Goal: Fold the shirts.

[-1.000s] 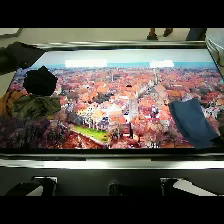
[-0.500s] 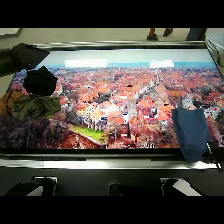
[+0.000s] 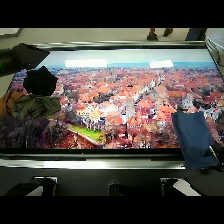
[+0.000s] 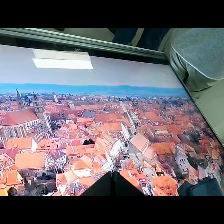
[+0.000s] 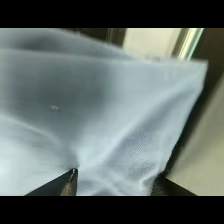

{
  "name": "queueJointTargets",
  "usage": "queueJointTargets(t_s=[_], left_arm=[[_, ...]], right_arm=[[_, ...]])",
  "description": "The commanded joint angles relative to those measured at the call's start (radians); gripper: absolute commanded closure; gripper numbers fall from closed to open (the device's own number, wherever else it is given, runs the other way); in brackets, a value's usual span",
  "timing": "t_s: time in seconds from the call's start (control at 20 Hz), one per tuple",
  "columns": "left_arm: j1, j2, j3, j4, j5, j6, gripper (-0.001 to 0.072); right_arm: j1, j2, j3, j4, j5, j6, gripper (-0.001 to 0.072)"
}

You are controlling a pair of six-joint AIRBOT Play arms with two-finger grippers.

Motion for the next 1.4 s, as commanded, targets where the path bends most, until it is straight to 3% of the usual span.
queueJointTargets(t_s=[0.0, 0.15, 0.3, 0.35, 0.45, 0.55, 0.6, 0.65, 0.7, 0.75, 0.85, 1.0, 1.35], left_arm=[[0.000, 0.000, 0.000, -0.001, 0.003, 0.000, 0.0676], [0.000, 0.000, 0.000, 0.000, 0.011, 0.001, 0.0677], [-0.015, -0.016, 0.008, 0.105, 0.104, 0.003, 0.0679], [-0.037, -0.042, 0.026, 0.240, 0.119, -0.019, 0.0680], [-0.102, -0.139, 0.088, 0.621, 0.034, -0.176, 0.0680], [-0.169, -0.248, 0.112, 0.944, -0.142, -0.269, 0.0677], [-0.182, -0.293, 0.110, 0.979, -0.225, -0.267, 0.0662], [-0.182, -0.335, 0.100, 0.963, -0.308, -0.272, 0.0538], [-0.182, -0.374, 0.074, 0.931, -0.403, -0.291, 0.0254], [-0.181, -0.398, 0.027, 0.890, -0.471, -0.301, 0.0076], [-0.188, -0.364, -0.111, 0.774, -0.413, -0.303, 0.0078], [-0.213, -0.238, -0.283, 0.757, -0.221, -0.360, 0.0083], [-0.212, -0.231, -0.286, 0.757, -0.208, -0.357, 0.0083]], right_arm=[[0.000, 0.001, 0.180, -0.009, 0.105, -0.072, 0.0133], [0.000, 0.001, 0.494, -0.025, 0.106, -0.089, 0.0137], [0.040, 0.001, 0.771, 0.203, -0.120, -0.164, 0.0153], [0.110, 0.001, 0.829, 0.256, -0.187, -0.219, 0.0154], [0.322, 0.001, 0.865, 0.267, -0.229, -0.287, 0.0155], [0.572, -0.016, 0.846, 0.235, -0.145, -0.278, 0.0153], [0.684, -0.037, 0.826, 0.209, -0.097, -0.249, 0.0151], [0.787, -0.070, 0.798, 0.187, -0.033, -0.224, 0.0141], [0.857, -0.111, 0.773, 0.188, 0.039, -0.189, 0.0130], [0.906, -0.156, 0.747, 0.205, 0.112, -0.168, 0.0129], [0.979, -0.234, 0.702, 0.223, 0.225, -0.171, 0.0147], [1.041, -0.248, 0.685, 0.117, 0.227, -0.150, 0.0142], [1.040, -0.247, 0.685, 0.099, 0.232, -0.144, 0.0144]])
